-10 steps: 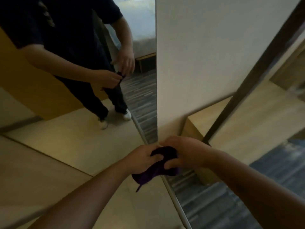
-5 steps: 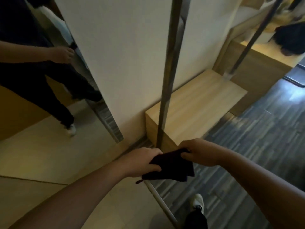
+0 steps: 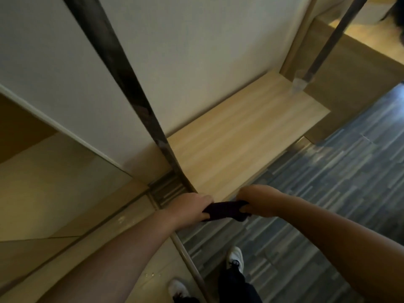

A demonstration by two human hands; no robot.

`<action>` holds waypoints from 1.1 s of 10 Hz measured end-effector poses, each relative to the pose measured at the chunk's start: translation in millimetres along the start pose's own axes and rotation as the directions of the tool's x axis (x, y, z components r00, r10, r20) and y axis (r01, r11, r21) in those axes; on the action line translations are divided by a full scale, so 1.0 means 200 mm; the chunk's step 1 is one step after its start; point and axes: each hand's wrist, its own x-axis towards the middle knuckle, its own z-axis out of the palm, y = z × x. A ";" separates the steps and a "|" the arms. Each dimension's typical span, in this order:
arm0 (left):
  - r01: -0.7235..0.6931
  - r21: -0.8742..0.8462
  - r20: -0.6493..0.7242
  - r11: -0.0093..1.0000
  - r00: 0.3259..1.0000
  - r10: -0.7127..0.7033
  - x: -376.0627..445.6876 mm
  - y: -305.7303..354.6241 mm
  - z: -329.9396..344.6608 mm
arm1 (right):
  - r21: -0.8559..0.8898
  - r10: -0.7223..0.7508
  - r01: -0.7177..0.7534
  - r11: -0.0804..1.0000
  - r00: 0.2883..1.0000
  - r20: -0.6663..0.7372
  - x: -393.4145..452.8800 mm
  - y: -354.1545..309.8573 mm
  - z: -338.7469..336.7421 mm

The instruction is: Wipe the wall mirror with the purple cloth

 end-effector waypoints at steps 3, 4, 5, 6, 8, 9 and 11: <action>0.181 0.182 -0.232 0.967 0.963 -0.137 0.58 -0.30 0.17 | -0.072 0.013 -0.039 0.997 0.945 -0.327 0.56 0.34 0.03; 0.279 0.232 -0.420 0.932 0.893 -0.163 0.77 -0.39 0.14 | -0.102 -0.002 -0.070 0.992 0.818 -0.575 0.72 0.42 0.05; 0.330 0.252 -0.485 0.910 0.857 -0.177 0.87 -0.49 0.24 | -0.097 0.009 -0.110 0.989 0.704 -0.710 0.86 0.45 0.14; 0.297 0.292 -0.392 0.909 0.904 -0.169 0.92 -0.55 0.46 | -0.159 -0.041 -0.058 0.986 0.830 -0.556 0.92 0.47 0.29; 0.374 0.244 0.039 0.895 0.918 -0.394 0.84 -0.52 0.75 | -0.162 0.073 -0.111 0.980 0.971 -0.227 0.88 0.46 0.67; 0.408 0.251 0.050 0.878 0.900 -0.433 0.84 -0.47 0.68 | -0.168 0.109 -0.135 0.976 0.981 -0.161 0.86 0.43 0.64; 0.453 -0.043 0.008 0.890 0.891 -0.453 0.64 -0.36 0.54 | -0.002 0.032 -0.032 0.999 0.991 -0.130 0.73 0.36 0.41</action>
